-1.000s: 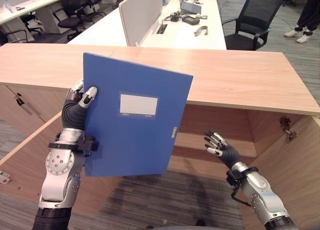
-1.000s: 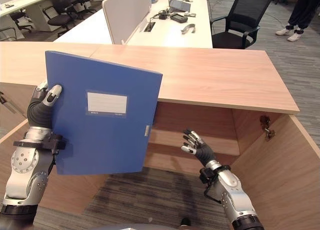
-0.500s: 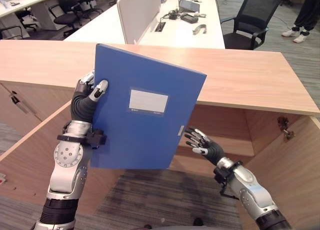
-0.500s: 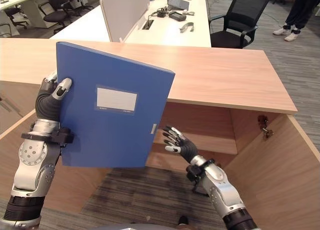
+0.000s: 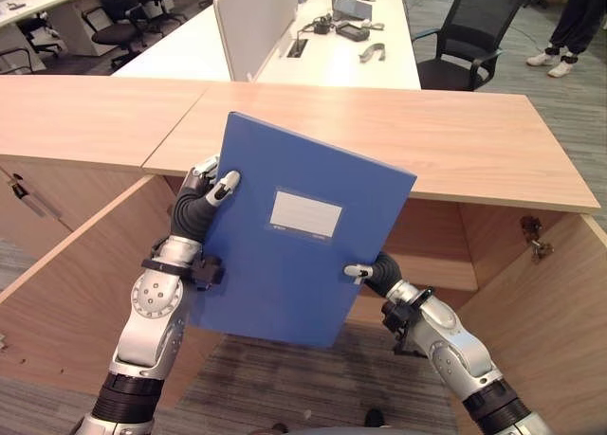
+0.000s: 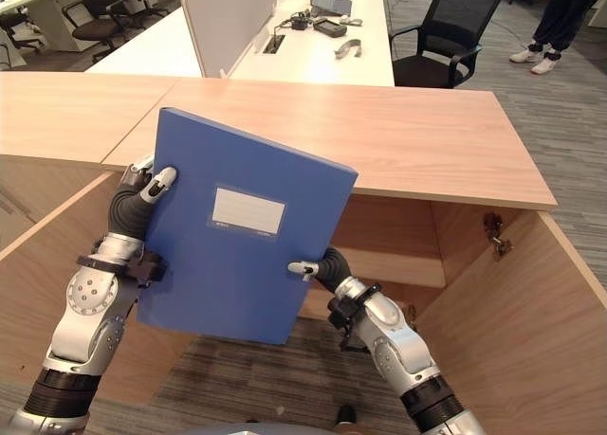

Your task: Put the empty folder in the office cabinet

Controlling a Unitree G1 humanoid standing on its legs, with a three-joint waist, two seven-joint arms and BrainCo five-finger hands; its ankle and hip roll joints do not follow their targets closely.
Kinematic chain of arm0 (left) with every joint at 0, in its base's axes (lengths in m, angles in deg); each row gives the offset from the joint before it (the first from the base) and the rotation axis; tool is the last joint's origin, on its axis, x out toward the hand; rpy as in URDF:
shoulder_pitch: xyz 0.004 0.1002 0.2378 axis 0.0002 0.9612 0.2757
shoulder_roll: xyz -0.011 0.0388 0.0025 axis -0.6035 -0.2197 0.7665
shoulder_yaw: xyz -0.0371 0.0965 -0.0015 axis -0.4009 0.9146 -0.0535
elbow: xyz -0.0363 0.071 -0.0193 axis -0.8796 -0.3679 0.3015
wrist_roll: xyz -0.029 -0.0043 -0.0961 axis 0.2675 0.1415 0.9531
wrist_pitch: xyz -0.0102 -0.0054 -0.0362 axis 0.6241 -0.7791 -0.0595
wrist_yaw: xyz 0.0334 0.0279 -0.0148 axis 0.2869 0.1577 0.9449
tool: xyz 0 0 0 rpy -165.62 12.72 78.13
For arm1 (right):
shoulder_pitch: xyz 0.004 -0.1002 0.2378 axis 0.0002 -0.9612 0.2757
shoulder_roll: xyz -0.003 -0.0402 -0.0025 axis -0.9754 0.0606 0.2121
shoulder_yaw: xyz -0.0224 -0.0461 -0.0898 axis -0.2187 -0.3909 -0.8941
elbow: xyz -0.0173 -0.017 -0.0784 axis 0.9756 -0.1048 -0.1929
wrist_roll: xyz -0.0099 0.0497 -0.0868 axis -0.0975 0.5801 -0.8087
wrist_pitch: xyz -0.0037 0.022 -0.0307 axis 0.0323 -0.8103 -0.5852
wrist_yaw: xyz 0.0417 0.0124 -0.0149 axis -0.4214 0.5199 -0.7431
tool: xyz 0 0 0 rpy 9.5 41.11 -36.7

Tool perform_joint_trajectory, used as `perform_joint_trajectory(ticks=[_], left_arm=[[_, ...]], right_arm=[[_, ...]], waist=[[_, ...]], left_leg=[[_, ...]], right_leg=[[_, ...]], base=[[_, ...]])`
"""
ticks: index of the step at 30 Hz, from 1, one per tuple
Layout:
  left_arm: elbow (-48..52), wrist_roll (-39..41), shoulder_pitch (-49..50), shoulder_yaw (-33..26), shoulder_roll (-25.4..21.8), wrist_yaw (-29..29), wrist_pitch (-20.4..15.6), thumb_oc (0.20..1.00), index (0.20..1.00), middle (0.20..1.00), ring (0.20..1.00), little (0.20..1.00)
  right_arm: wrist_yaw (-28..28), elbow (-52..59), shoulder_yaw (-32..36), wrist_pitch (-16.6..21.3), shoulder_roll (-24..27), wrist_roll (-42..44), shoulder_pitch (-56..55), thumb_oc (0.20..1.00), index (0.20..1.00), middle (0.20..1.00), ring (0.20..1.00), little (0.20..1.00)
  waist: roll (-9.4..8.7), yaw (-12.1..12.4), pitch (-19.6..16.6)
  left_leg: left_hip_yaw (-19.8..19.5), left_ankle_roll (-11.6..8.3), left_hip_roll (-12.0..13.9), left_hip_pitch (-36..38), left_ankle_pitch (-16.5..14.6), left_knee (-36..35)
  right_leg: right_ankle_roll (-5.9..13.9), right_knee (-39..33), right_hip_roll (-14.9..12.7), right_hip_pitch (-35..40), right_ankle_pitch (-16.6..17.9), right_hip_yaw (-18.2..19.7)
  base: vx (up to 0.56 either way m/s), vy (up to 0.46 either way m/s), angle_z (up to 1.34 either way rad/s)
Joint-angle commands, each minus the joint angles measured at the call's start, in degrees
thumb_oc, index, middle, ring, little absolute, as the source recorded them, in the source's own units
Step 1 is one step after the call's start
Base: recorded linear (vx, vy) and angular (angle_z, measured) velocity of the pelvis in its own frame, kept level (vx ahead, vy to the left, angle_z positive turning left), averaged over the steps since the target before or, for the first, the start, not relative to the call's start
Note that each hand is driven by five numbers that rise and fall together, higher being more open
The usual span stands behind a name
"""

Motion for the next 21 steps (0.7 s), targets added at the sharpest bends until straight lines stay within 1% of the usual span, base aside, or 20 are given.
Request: perform_joint_trajectory(ticks=[1,8,9,10,21], left_arm=[[-1.9,-0.6,-5.7,1.7,-0.5,0.4,-2.5,0.2,0.2,0.2,0.2,0.2],[-3.3,0.0,-6.5,4.7,0.7,0.0,-2.4,0.2,0.2,0.2,0.2,0.2],[-3.3,0.0,-6.5,4.7,0.7,0.0,-2.4,0.2,0.2,0.2,0.2,0.2],[-3.5,0.0,-6.7,5.0,1.0,0.0,-2.4,0.2,0.2,0.2,0.2,0.2],[-3.8,0.6,-7.6,4.9,1.4,-1.1,-2.4,0.2,0.2,0.2,0.2,0.2]], right_arm=[[-0.5,4.4,-2.8,3.3,-4.2,3.2,6.7,1.0,1.0,1.0,1.0,1.0],[0.8,4.7,-4.2,3.9,-5.0,3.6,7.9,1.0,1.0,1.0,1.0,1.0],[0.8,4.7,-4.2,3.9,-5.0,3.6,7.9,0.699,0.699,0.699,0.699,0.699],[0.9,4.7,-4.1,3.9,-5.0,3.5,7.9,0.2,0.2,0.2,0.2,0.2],[1.4,4.1,-3.4,3.6,-4.4,2.6,7.3,0.2,0.2,0.2,0.2,0.2]], waist=[[-1.86,-0.9,-0.7],[-2.03,-1.0,-0.7],[-2.03,-1.0,-0.7],[-2.04,-1.1,-0.7],[-2.3,-1.0,-0.6]], left_leg=[[1.4,-0.01,-0.3,-0.1,-3.7,0.2],[1.0,0.07,-0.4,-0.4,-3.6,0.2],[1.0,0.07,-0.4,-0.4,-3.6,0.2],[0.9,0.11,-0.5,-0.4,-3.6,0.2],[0.2,0.34,-0.8,-0.5,-3.8,0.2]], right_leg=[[3.33,0.6,-1.3,4.5,-7.8,1.5],[3.32,0.6,-1.3,4.5,-7.9,1.7],[3.32,0.6,-1.3,4.5,-7.9,1.7],[3.31,0.7,-1.3,4.4,-8.0,1.7],[3.29,0.8,-1.6,4.7,-8.2,1.9]], base=[[0.0,0.0,0.0],[0.0,0.0,0.0],[0.0,0.0,0.0],[0.0,0.0,0.0],[0.01,0.001,0.03]])
